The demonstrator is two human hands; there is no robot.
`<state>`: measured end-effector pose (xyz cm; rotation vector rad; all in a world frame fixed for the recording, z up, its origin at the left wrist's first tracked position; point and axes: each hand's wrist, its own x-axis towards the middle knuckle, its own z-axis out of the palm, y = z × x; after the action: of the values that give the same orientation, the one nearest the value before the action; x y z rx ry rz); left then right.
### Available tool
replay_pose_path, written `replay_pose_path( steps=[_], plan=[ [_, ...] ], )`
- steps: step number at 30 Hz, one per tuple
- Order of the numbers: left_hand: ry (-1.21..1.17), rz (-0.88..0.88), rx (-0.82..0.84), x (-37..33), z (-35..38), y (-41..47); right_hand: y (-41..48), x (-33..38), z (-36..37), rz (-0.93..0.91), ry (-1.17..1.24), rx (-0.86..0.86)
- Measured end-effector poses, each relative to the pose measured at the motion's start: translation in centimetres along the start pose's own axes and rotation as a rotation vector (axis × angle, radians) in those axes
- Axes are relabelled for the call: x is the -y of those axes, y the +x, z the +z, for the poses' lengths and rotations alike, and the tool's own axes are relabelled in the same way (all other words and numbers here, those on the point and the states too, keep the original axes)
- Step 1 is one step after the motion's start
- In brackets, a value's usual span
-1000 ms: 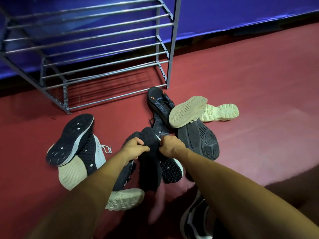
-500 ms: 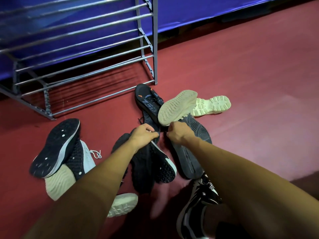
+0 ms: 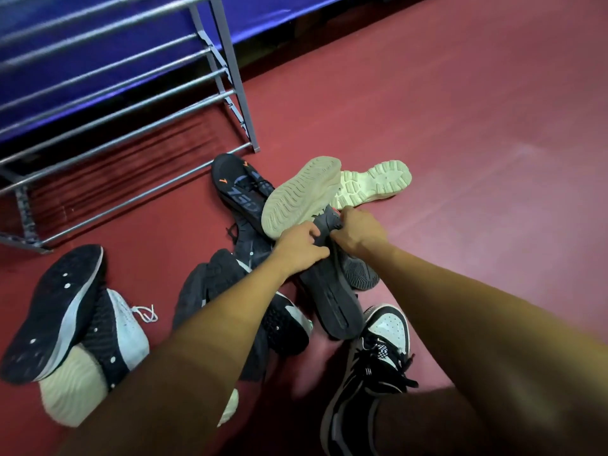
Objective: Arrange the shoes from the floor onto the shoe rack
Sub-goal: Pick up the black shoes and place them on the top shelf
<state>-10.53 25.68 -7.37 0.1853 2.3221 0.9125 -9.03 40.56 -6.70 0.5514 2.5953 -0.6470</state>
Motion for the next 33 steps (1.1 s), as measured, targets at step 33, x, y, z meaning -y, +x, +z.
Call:
replay_pose_path(
  steps=[33],
  plan=[
    [0.186,0.086,0.001,-0.9,-3.9,-1.8,-3.7,2.9,-4.4,0.085,0.090,-0.090]
  ],
)
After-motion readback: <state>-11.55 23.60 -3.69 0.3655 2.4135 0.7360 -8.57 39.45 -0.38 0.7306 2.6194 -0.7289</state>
